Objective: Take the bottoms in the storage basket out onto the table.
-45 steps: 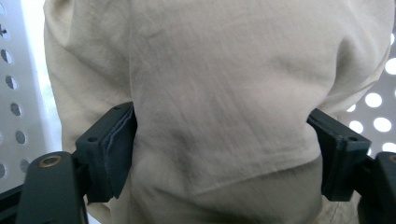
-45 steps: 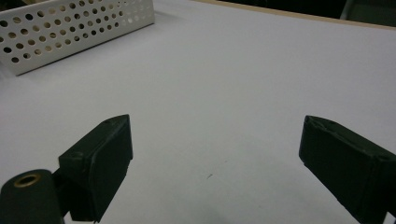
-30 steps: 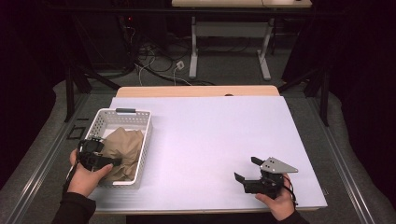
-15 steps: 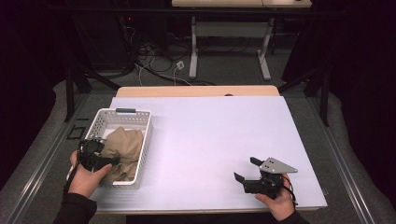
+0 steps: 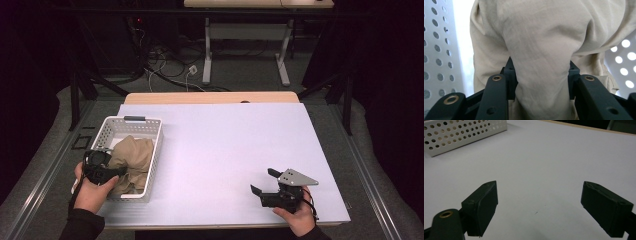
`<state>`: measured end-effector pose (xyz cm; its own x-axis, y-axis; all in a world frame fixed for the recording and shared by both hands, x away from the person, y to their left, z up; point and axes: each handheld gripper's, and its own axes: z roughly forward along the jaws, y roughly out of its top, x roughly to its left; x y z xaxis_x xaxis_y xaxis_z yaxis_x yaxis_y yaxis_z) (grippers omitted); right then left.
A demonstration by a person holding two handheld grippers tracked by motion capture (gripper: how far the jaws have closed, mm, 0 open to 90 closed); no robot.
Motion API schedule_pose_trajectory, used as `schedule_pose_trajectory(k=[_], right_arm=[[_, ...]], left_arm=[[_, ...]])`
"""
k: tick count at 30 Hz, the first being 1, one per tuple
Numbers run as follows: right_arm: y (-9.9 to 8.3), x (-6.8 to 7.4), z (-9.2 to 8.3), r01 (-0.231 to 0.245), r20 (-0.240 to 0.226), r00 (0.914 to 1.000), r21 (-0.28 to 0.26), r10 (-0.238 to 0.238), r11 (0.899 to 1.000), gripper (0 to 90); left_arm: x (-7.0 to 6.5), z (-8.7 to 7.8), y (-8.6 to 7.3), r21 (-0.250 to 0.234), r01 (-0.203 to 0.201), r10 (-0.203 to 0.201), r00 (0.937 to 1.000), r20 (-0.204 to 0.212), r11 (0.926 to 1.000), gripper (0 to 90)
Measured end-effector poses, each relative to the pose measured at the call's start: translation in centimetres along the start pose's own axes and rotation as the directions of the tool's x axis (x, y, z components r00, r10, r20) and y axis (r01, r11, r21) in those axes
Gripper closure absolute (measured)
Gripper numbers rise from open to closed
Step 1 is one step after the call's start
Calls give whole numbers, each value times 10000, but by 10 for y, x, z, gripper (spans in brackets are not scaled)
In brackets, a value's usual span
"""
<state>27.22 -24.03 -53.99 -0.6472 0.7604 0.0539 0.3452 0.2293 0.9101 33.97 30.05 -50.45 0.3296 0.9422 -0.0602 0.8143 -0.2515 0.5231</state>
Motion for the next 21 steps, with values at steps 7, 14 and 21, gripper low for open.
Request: schedule_pose_trajectory(k=[7,14,21], right_arm=[[0,0,0,4,2,10000,-11,-4,10000,138],[0,0,0,24,0,10000,0,-24,10000,138],[0,0,1,68,-8,10000,21,-68,10000,139]], left_arm=[[0,-2,-1,-332,4,-3,10000,14,9994,629],[2,-4,-2,-604,145,-129,9996,269,9981,662],[2,-5,-3,-789,103,-86,9997,217,9968,668]])
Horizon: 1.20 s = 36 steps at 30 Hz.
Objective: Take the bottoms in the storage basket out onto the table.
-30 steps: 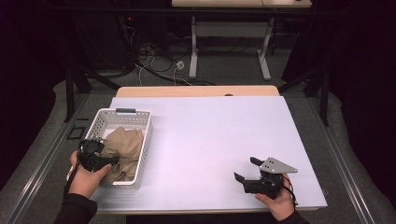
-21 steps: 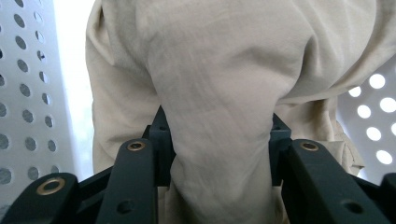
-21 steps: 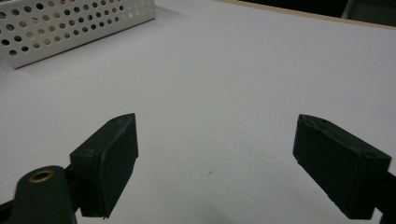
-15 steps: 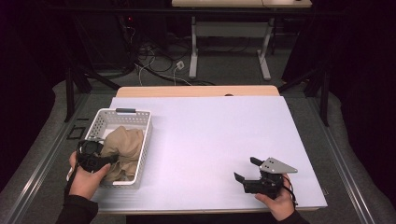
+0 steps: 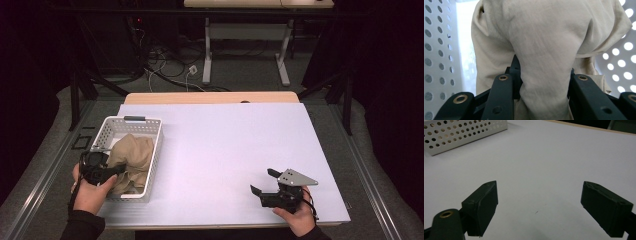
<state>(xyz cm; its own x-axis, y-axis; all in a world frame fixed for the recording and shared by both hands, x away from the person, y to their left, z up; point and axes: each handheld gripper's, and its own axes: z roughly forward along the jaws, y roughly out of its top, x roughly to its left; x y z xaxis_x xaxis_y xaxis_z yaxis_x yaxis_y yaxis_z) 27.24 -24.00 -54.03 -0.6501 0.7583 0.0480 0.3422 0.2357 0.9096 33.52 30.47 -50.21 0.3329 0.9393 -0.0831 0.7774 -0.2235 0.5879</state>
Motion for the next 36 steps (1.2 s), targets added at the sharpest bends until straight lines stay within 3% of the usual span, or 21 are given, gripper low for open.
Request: schedule_pose_trajectory(k=[5,21,36], right_arm=[[0,0,0,8,5,10000,-11,-8,10000,140],[0,1,0,37,-11,10000,56,-37,10000,140],[0,1,0,27,14,10000,57,-27,10000,140]], left_arm=[[0,-2,-1,-342,-42,37,9999,-143,9994,669],[1,-6,-3,-763,123,-127,9999,-46,9970,687],[3,-15,-1,-1416,236,-249,9997,-78,9896,706]])
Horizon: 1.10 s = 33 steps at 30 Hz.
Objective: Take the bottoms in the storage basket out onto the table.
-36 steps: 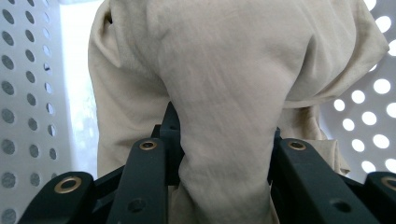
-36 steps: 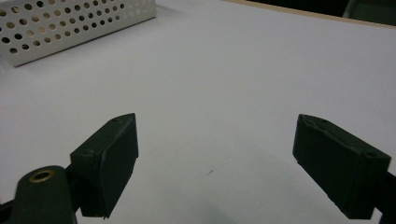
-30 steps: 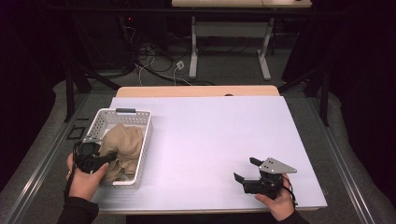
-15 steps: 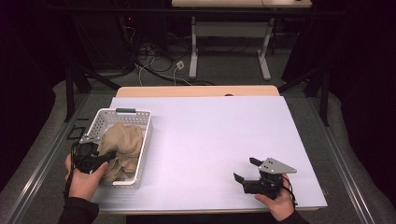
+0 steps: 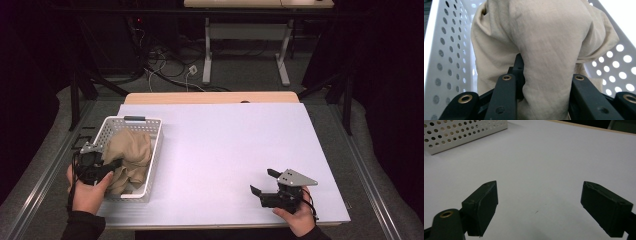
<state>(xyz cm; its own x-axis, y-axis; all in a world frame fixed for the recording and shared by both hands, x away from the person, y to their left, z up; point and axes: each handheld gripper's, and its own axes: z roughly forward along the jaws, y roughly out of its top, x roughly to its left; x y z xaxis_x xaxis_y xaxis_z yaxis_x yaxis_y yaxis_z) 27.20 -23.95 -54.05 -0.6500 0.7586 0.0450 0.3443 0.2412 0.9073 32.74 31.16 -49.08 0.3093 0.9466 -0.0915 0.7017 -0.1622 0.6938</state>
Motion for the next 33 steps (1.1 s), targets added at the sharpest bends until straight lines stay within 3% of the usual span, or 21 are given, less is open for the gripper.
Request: schedule_pose_trajectory(k=[8,21,33], right_arm=[[0,1,1,-8,-6,10000,32,8,10000,140],[0,0,0,-18,-13,10000,7,18,10000,140],[0,1,0,4,-5,10000,33,-4,10000,140]], left_arm=[[4,-4,1,-267,286,-281,9994,190,9992,710],[6,-12,3,-816,427,-420,9991,102,9957,713],[7,-25,8,-1552,469,-459,9989,100,9868,714]])
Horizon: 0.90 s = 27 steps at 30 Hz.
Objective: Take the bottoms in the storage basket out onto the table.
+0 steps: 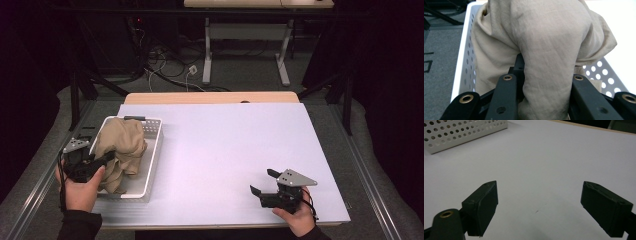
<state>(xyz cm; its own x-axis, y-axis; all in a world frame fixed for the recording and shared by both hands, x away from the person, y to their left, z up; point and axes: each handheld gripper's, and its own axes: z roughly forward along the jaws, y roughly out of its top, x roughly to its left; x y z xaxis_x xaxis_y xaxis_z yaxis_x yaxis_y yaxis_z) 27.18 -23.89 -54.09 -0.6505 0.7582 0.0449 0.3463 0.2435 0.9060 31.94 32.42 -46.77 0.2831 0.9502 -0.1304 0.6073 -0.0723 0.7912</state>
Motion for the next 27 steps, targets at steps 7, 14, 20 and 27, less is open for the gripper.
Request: schedule_pose_trajectory(k=[7,14,20,27], right_arm=[[0,0,0,-14,-12,10000,-24,14,10000,140],[0,0,0,11,-3,10000,3,-11,10000,140],[0,0,0,9,-16,10000,11,-9,10000,141],[0,0,0,27,-3,10000,4,-27,10000,141]], left_arm=[[-4,-6,5,-425,-117,117,9999,-9,9990,714],[-8,-13,9,-827,-150,158,9998,83,9965,715],[-13,-20,13,-1224,-255,264,9996,60,9922,715],[-18,-27,16,-1694,-323,338,9994,57,9850,715]])
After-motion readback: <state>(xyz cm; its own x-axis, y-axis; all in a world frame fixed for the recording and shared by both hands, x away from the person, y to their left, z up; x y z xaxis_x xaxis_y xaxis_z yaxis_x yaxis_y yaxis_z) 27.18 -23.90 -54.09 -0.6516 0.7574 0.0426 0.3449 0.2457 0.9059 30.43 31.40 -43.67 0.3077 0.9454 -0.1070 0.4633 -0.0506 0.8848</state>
